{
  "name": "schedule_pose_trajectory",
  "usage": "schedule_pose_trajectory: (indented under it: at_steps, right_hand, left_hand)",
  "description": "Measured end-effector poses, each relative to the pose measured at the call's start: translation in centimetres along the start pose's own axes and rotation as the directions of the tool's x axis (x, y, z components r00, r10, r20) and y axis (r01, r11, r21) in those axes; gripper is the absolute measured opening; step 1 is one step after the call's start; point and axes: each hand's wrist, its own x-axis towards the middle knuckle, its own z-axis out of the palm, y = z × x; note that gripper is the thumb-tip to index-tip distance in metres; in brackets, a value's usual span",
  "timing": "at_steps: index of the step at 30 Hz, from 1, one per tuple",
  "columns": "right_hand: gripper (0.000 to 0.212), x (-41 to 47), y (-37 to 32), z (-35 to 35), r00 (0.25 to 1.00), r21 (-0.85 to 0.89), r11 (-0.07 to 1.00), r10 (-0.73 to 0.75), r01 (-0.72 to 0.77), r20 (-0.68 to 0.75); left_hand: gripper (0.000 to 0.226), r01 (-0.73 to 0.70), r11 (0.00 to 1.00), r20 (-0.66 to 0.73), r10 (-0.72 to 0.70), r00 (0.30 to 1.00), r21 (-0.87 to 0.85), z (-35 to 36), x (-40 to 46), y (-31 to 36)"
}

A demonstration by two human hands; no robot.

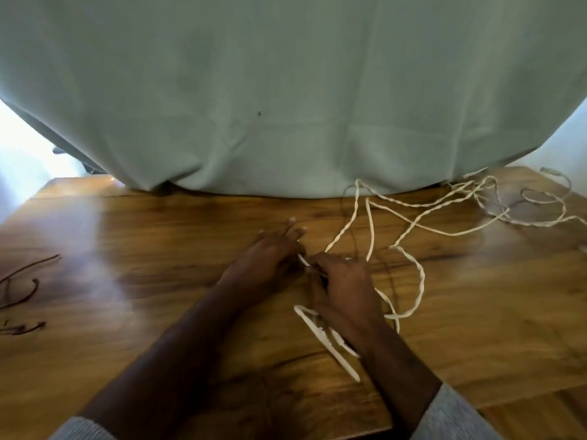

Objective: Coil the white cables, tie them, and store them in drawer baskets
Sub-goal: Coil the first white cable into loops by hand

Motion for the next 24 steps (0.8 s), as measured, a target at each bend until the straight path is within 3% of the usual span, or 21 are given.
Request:
schedule_pose_trajectory:
  at_steps: [3,5,7,8,10,12,14,17,21,24]
  right_hand:
    - [0.021,0.9,0.2,-1.6,0.994,-0.038,0.996,-0.088,0.086,-0.063]
    - [0.019,2.6,0.3,-3.2,0.977,-0.064,0.983,-0.18,0.173,-0.115]
    - [0.02,5.0,0.2,-4.9,0.95,0.02,0.965,-0.253,0.261,-0.182]
    - [0.016,6.4,0.0,-5.6,0.942,0.094,0.952,-0.268,0.291,-0.203]
    - [0.012,9.1,-0.5,-6.1,0.932,0.184,0.931,-0.269,0.316,-0.241]
    - [0.013,11.8,-1.1,-5.6,0.928,0.227,0.92,-0.255,0.319,-0.27]
    - [0.015,14.0,-1.6,-4.4,0.922,0.252,0.913,-0.241,0.321,-0.304]
    - [0.017,15.5,-1.3,-1.6,0.926,0.273,0.915,-0.208,0.298,-0.316]
    - [0.015,14.1,0.0,1.4,0.969,0.391,0.89,-0.188,0.236,-0.158]
    - [0.026,14.1,0.8,1.6,0.966,0.317,0.914,-0.259,0.253,-0.023]
  left_hand:
    - [0.053,-0.016,0.998,-0.062,0.012,0.998,-0.067,-1.2,-0.5,0.1]
    - [0.033,-0.025,0.977,-0.197,-0.018,0.98,-0.212,-2.5,-0.7,0.4]
    - [0.025,-0.04,0.893,-0.274,-0.094,0.957,-0.448,-3.6,-0.4,0.8]
    - [0.025,-0.031,0.795,-0.241,-0.146,0.959,-0.606,-4.0,-0.3,1.0]
    - [0.021,-0.007,0.47,-0.113,-0.198,0.974,-0.883,-4.5,-0.1,1.7]
    - [0.019,0.037,0.123,0.016,-0.164,0.986,-0.992,-5.6,0.4,2.4]
    - [0.032,0.08,-0.067,0.085,-0.078,0.993,-0.995,-6.8,1.1,2.7]
    - [0.06,0.117,-0.129,0.114,0.027,0.993,-0.985,-7.5,2.3,2.6]
    - [0.055,0.122,-0.171,0.115,0.05,0.992,-0.978,-6.8,3.1,2.4]
    - [0.053,0.007,-0.269,0.005,0.006,1.0,-0.963,-7.0,3.4,1.2]
